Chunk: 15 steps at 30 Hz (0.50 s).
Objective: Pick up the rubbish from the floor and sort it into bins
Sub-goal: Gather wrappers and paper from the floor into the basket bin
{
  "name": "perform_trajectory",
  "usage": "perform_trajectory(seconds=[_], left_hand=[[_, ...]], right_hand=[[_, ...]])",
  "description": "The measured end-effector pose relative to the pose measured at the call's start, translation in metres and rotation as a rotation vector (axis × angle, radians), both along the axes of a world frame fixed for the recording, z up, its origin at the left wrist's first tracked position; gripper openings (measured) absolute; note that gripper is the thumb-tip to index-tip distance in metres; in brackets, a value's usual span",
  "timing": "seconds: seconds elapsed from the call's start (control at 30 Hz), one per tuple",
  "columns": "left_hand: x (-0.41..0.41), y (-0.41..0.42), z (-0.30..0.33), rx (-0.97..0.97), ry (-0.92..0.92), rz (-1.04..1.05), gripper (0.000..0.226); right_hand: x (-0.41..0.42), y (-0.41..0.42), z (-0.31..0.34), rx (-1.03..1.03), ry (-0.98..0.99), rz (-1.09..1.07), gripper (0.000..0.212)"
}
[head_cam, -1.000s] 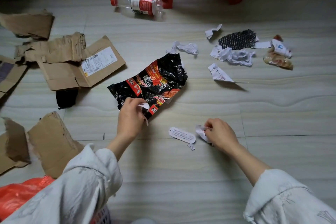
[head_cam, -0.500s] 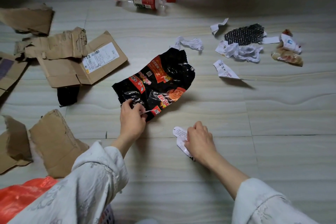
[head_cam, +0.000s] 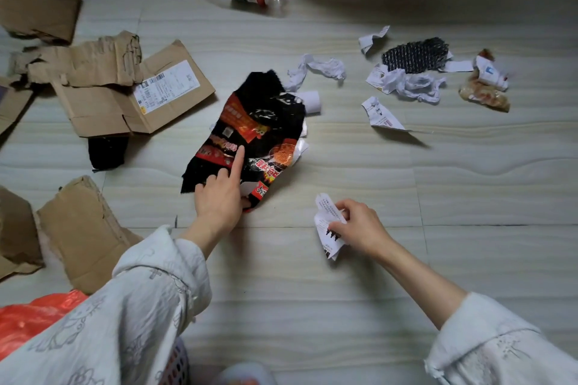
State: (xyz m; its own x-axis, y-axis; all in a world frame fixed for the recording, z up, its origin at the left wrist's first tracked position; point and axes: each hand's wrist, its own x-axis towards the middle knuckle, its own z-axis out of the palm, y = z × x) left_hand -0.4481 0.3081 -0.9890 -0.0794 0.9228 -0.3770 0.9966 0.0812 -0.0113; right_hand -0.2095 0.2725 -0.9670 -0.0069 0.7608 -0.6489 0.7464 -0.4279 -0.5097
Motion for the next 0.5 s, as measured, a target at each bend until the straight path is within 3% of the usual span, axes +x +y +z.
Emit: perform_trajectory(seconds=[0.03, 0.13, 0.3, 0.5], left_hand=[[0.001, 0.0, 0.0, -0.029, 0.033, -0.006, 0.093], [0.004, 0.002, 0.002, -0.06, 0.118, -0.022, 0.068], [0.012, 0.001, 0.015, 0.032, 0.168, -0.116, 0.026], [0.004, 0.001, 0.016, 0.054, 0.163, -0.255, 0.025]], right_hand=[[0.001, -0.003, 0.0, -0.001, -0.034, 0.04, 0.007], [0.002, -0.008, -0.004, -0.012, -0.1, 0.097, 0.03], [0.001, -0.004, -0.003, 0.042, -0.11, 0.032, 0.041], [-0.003, 0.014, 0.002, 0.171, -0.113, -0.013, 0.044]])
